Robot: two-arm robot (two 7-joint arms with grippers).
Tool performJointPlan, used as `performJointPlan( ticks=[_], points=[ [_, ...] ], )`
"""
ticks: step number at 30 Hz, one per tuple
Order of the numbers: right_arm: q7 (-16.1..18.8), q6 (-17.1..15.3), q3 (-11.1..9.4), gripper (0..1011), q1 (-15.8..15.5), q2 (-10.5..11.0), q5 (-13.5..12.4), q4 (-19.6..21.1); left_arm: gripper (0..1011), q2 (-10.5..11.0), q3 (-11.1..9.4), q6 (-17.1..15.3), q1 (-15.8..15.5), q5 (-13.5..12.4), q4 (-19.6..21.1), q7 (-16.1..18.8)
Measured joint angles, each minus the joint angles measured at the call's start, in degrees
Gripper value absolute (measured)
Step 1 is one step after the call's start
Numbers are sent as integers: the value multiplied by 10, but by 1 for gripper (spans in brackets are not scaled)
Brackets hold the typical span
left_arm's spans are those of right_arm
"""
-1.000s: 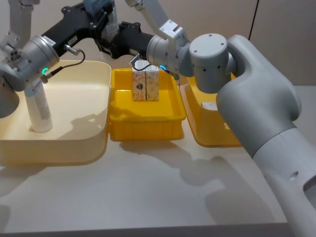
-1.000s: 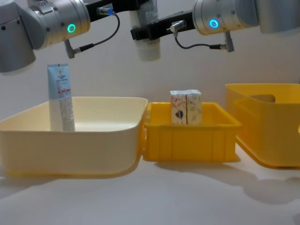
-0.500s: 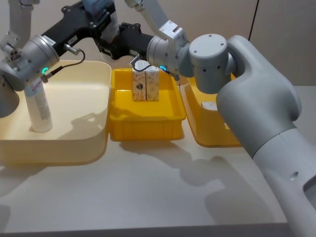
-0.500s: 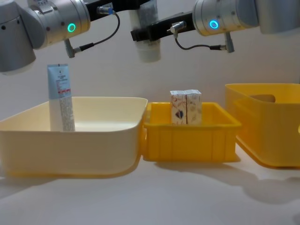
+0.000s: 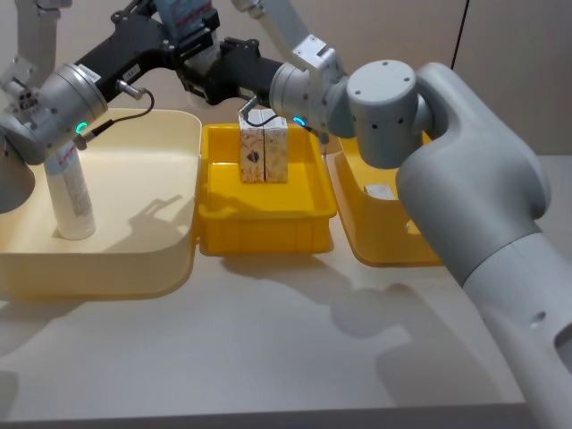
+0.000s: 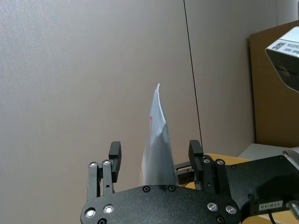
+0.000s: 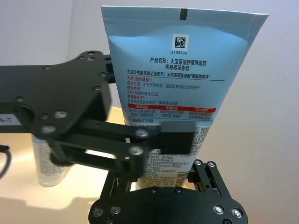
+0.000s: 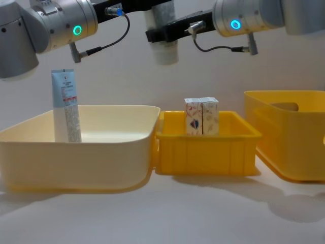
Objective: Bimanual collaborative sorting of washing and personal care products
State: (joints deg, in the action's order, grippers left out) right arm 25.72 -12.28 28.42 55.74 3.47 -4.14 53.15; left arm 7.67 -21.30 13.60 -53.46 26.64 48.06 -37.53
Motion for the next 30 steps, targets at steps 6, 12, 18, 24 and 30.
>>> performJointPlan(
  ticks=[6,12,18,24,30],
  points=[
    [-15,-8,-9,544,-9,17,5,22,1000,0,0,0,0,0,0,0],
    [-30,-23,-21,544,-20,37,10,47,1003,0,0,0,0,0,0,0],
    [-50,-46,-38,544,-32,61,17,77,1003,0,0,0,0,0,0,0],
    [-72,-74,-54,544,-42,81,27,101,1003,0,0,0,0,0,0,0],
    [-95,-109,-68,544,-44,96,38,113,1002,0,0,0,0,0,0,0]
  ],
)
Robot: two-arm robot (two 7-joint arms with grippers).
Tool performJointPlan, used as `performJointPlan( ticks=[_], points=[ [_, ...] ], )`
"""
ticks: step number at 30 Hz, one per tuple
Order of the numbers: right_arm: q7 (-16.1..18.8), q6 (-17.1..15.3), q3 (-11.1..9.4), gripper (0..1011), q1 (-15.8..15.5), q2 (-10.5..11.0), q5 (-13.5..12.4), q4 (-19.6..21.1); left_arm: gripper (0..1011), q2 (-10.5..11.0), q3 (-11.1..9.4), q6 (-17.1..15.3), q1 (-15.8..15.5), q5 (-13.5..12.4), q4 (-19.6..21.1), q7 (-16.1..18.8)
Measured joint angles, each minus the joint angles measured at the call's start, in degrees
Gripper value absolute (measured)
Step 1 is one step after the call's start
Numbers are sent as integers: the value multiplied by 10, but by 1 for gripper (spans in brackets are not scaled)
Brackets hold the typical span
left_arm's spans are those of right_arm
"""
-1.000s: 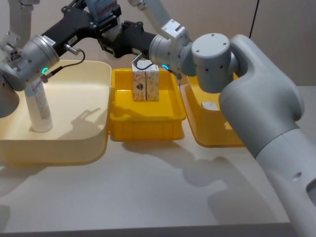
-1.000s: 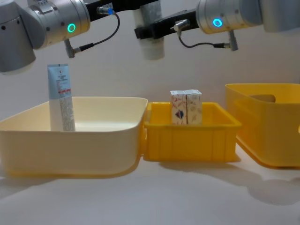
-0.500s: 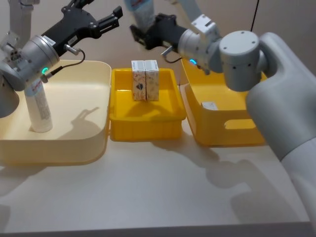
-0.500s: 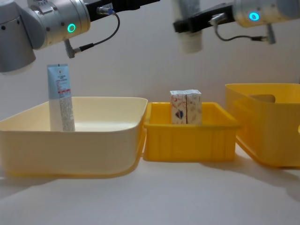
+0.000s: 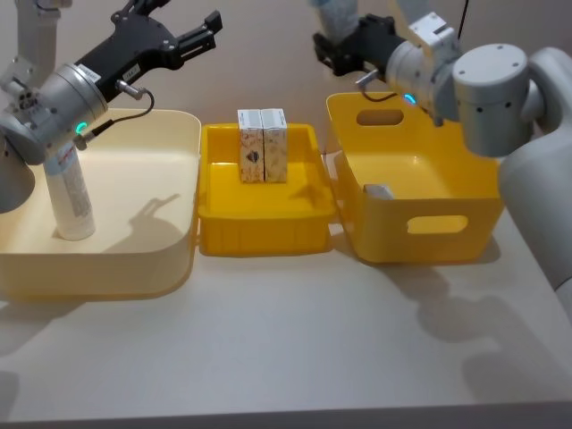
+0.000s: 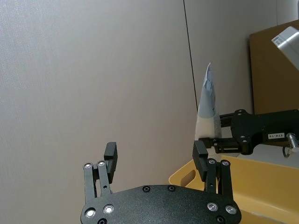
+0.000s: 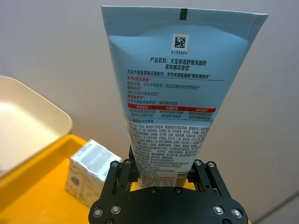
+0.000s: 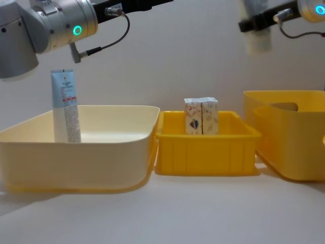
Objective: Bimanual collaborative sorting of washing and personal care products
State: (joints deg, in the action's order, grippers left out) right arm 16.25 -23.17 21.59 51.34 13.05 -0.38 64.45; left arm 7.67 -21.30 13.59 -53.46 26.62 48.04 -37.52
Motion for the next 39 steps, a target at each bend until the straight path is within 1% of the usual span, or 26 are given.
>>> performJointPlan(
  ticks=[6,8,10,14,15,19,21,28,39],
  points=[
    [-15,-36,-8,544,6,7,10,-4,1003,0,0,0,0,0,0,0],
    [-21,-58,-11,544,13,9,15,-14,1003,0,0,0,0,0,0,0],
    [-24,-68,-12,544,17,9,18,-21,1003,0,0,0,0,0,0,0],
    [-32,-100,-12,544,32,8,27,-46,1003,0,0,0,0,0,0,0],
    [-32,-100,-12,544,32,8,27,-46,1003,0,0,0,0,0,0,0],
    [-39,-122,-13,544,46,4,35,-74,1003,0,0,0,0,0,0,0],
    [-41,-130,-13,544,52,2,38,-86,1003,0,0,0,0,0,0,0],
    [-46,-147,-13,544,63,0,44,-108,1003,0,0,0,0,0,0,0],
    [-51,-162,-12,544,72,-3,49,-126,1003,0,0,0,0,0,0,0]
  ],
)
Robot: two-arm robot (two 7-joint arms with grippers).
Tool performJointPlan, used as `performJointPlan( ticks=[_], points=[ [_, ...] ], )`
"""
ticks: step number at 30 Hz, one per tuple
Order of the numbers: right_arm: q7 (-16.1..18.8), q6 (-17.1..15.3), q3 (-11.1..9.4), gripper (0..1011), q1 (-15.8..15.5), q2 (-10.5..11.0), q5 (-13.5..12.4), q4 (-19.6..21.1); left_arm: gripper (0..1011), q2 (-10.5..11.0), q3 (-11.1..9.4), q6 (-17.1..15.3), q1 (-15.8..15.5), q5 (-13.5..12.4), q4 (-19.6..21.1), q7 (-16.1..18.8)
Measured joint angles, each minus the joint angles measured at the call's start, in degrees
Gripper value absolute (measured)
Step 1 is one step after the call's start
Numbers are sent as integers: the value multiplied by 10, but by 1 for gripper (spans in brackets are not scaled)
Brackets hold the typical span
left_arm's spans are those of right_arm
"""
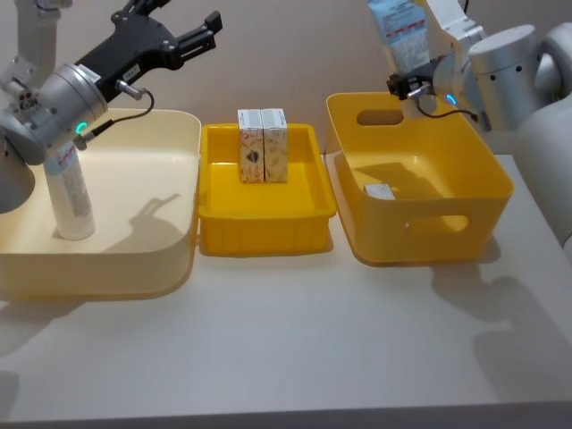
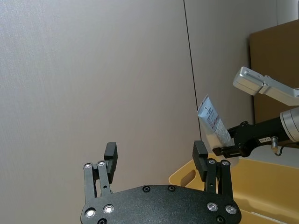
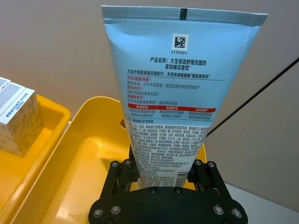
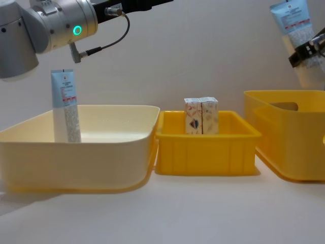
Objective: Bimanual collaborative sorting of washing and personal care products
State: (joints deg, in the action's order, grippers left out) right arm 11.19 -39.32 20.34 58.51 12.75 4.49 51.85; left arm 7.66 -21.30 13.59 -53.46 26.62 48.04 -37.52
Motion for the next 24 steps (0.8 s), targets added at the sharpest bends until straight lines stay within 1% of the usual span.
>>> performJointPlan(
  ticks=[7,10,17,20,21,24],
  points=[
    [1,-3,1,544,3,0,2,-5,1003,0,0,0,0,0,0,0],
    [8,-7,5,545,5,1,5,-8,1003,0,0,0,0,0,0,0],
    [38,-23,17,544,19,5,8,-26,1004,0,0,0,0,0,0,0],
    [61,-33,24,544,31,7,9,-44,1003,0,0,0,0,0,0,0],
    [61,-33,24,544,31,7,9,-44,1003,0,0,0,0,0,0,0],
    [82,-41,30,544,42,7,9,-62,1002,0,0,0,0,0,0,0]
  ],
)
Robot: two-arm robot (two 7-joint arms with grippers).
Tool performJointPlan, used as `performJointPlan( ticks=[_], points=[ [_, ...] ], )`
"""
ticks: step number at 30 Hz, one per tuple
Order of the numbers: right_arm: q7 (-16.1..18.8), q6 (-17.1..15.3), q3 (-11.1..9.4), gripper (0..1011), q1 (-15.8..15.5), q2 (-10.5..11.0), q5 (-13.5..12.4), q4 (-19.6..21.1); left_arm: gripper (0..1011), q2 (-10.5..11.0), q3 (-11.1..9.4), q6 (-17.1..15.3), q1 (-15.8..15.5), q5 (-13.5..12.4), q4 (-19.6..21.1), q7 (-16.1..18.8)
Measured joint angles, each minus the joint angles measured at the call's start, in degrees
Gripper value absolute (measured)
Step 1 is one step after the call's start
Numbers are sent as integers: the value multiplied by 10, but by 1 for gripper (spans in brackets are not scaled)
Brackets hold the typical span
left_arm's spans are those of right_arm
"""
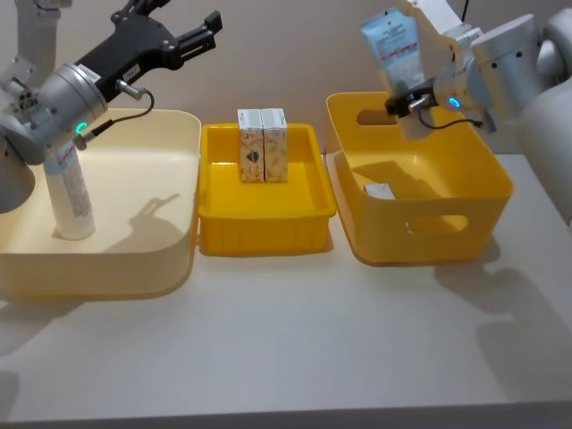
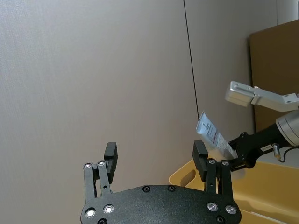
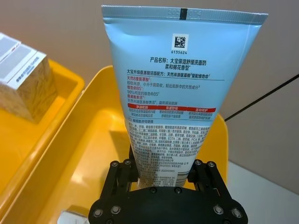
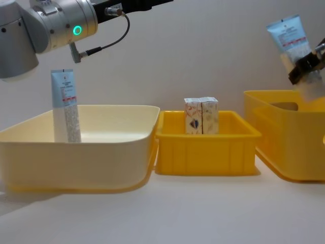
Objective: Bimanual collaborative sorting of washing and personal care products
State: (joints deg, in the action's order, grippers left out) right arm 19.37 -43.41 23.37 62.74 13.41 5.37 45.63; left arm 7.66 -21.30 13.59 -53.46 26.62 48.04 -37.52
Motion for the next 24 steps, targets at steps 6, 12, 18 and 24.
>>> performJointPlan(
  ticks=[6,12,18,24],
  points=[
    [47,-7,14,544,38,-5,1,-66,1003,0,0,0,0,0,0,0],
    [91,15,16,544,101,-26,13,-187,1003,0,0,0,0,0,0,0],
    [118,35,14,608,149,-43,25,-279,1003,0,0,0,0,0,0,0],
    [133,46,13,765,174,-52,32,-328,1003,0,0,0,0,0,0,0]
  ],
)
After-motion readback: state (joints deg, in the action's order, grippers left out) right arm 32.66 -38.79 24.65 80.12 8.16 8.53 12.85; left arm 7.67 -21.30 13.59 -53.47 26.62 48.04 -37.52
